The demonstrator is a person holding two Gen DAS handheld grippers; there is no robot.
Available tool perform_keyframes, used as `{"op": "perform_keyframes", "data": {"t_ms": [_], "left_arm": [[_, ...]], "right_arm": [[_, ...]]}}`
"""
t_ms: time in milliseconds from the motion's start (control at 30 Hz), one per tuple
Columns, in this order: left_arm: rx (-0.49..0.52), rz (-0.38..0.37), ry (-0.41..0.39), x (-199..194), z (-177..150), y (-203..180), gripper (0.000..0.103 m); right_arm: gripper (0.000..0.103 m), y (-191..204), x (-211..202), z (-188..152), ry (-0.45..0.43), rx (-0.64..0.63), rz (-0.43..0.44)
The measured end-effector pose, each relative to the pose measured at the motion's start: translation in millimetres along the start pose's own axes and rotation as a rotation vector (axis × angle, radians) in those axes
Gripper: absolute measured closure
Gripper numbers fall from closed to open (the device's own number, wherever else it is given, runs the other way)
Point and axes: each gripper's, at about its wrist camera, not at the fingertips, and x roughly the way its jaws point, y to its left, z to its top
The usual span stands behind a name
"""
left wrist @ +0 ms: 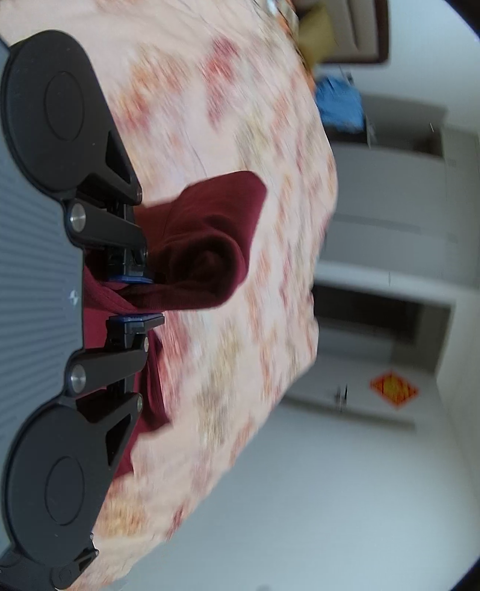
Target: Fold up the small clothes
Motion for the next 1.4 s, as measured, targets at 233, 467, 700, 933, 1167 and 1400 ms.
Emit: {"op": "perform_keyframes", "data": {"t_ms": [233,467,700,933,1167,1400], "left_arm": [[0.093,-0.166,0.069,46.9,-20.4,-95.2,0.087],[0.168,-0.228,0.196,76.9,-63.8,-146.0,0.087],[0.094,-0.263,0.246,73.7,-70.7,-134.9,0.071],[0.004,-0.272,0.268,60.9,-63.1,-114.7,0.026],[-0.105,-0.142,0.228,39.8,-51.1,-77.9,0.0],[-0.215,0.066,0.255,39.8,-53.8,-24.5,0.0]], "right_arm": [[0.0,-54.1,-31.9,-26.9,0.063,0.019,-0.122],[0.001,-96.8,-47.8,-47.7,0.126,0.067,-0.215],[0.001,-110.9,-48.5,-61.6,0.163,0.118,-0.219],[0.001,-111.8,-45.9,-55.9,0.14,0.165,-0.216],[0.001,-112.6,-38.2,-37.1,0.089,0.264,-0.161],[0.001,-124.2,-11.5,-10.8,0.058,0.585,0.015]]}}
